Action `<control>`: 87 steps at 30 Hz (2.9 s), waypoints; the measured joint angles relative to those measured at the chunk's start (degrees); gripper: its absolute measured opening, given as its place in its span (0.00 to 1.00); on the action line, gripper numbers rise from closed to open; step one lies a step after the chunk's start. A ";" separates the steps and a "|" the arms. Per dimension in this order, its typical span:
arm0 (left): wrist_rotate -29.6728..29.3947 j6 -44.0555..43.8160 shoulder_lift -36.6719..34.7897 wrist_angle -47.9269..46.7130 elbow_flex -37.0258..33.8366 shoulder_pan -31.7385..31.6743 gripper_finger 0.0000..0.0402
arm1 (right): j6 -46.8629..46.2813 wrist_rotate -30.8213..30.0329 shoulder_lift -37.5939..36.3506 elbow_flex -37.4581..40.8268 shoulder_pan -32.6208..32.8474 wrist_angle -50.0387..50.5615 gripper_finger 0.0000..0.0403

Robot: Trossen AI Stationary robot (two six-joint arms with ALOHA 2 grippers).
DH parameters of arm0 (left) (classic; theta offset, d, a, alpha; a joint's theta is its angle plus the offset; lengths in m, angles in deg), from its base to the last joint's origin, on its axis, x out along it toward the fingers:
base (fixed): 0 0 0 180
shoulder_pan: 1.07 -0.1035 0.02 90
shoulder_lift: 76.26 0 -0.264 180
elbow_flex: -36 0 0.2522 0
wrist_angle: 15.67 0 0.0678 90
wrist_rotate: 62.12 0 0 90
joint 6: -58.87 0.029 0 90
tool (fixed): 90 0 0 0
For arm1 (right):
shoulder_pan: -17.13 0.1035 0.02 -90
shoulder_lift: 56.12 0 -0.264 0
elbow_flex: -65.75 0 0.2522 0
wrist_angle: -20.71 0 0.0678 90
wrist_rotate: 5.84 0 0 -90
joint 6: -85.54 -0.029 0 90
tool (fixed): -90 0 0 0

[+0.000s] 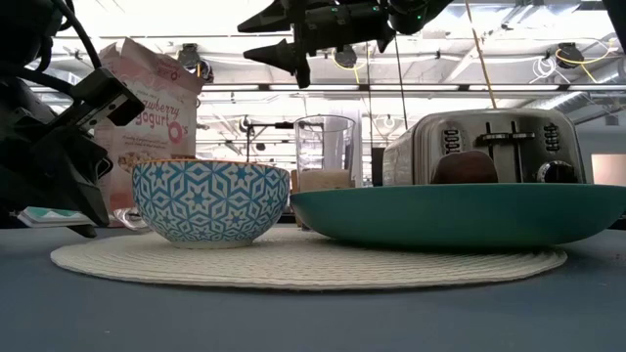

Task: Arrange a breakfast setting
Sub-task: Put the green patterned spoon on the white table mat to the left side of the orange bowl, then return to Home Position

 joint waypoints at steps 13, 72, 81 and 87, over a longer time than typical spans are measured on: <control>1.52 -1.35 0.03 -1.15 -0.04 -2.24 0.25 | 0.00 0.00 0.00 0.00 0.00 0.00 0.52; 0.04 8.61 -4.15 11.71 -0.29 -1.48 0.34 | 0.00 0.02 -0.02 -0.02 0.02 0.17 0.52; -4.47 15.91 -4.70 21.32 -0.24 -1.48 0.34 | 0.00 0.02 -0.02 -0.02 0.00 0.00 0.52; -8.12 23.15 -10.26 21.47 -0.24 -1.43 0.34 | -0.02 2.64 -0.03 -0.02 -0.06 -0.26 0.52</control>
